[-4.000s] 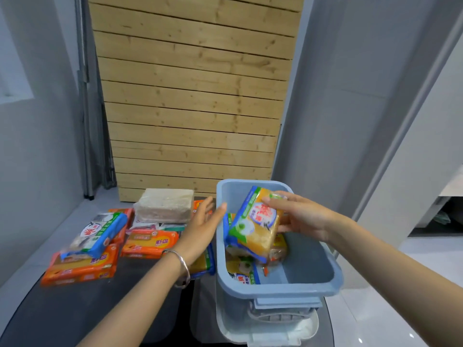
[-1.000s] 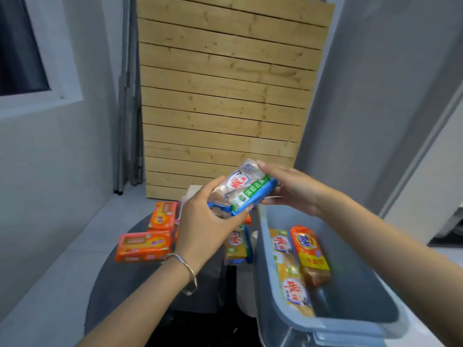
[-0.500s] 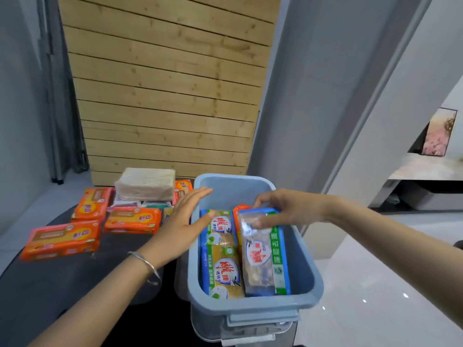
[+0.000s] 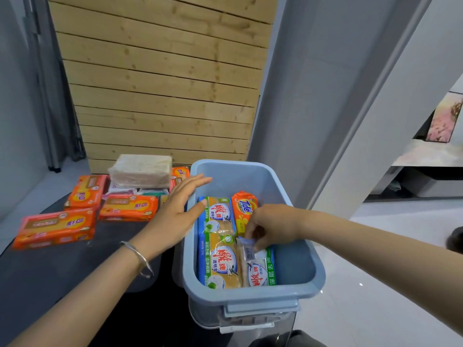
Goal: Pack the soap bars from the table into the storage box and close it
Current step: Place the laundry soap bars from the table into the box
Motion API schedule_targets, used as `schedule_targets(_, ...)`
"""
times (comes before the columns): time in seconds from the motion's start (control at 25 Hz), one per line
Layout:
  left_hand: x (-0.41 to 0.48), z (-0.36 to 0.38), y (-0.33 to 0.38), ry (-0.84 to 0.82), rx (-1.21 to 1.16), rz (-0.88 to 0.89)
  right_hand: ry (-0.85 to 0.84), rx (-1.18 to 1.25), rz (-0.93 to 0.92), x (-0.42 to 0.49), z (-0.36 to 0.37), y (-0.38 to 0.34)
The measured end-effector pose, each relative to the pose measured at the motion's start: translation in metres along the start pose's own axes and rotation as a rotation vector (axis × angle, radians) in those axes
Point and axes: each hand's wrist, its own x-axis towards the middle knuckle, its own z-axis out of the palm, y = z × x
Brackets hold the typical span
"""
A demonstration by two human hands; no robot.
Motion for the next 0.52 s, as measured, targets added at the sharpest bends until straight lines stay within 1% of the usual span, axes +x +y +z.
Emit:
schedule_targets(0.04,0.000,0.000,0.000,0.002,-0.004,-0.001,0.024,-0.056,0.013,0.001,0.002,-0.002)
schedule_targets(0.08,0.000,0.000,0.000,0.003,-0.008,-0.002,0.066,-0.047,0.021,-0.001,0.003,-0.004)
schedule_targets(0.16,0.000,0.000,-0.001,0.006,-0.006,0.001,0.162,0.109,0.036,-0.005,-0.003,-0.002)
schedule_targets(0.2,0.000,0.000,-0.001,0.007,-0.003,0.004,0.180,0.193,0.057,-0.006,-0.007,-0.001)
schedule_targets(0.24,0.000,0.001,-0.001,0.007,0.002,0.008,0.151,0.265,0.090,-0.005,-0.011,-0.001)
schedule_targets(0.28,0.000,0.001,-0.001,0.007,0.005,0.011,0.072,0.333,0.136,-0.003,-0.012,-0.003)
schedule_targets(0.4,0.001,0.001,-0.002,0.022,0.022,0.020,-0.258,0.502,0.303,0.010,-0.005,-0.016)
schedule_targets(0.44,0.001,0.002,-0.002,0.030,0.027,0.028,-0.312,0.532,0.338,0.014,-0.002,-0.020)
schedule_targets(0.52,0.001,0.001,-0.004,0.040,0.032,0.053,-0.292,0.620,0.350,0.016,-0.003,-0.020)
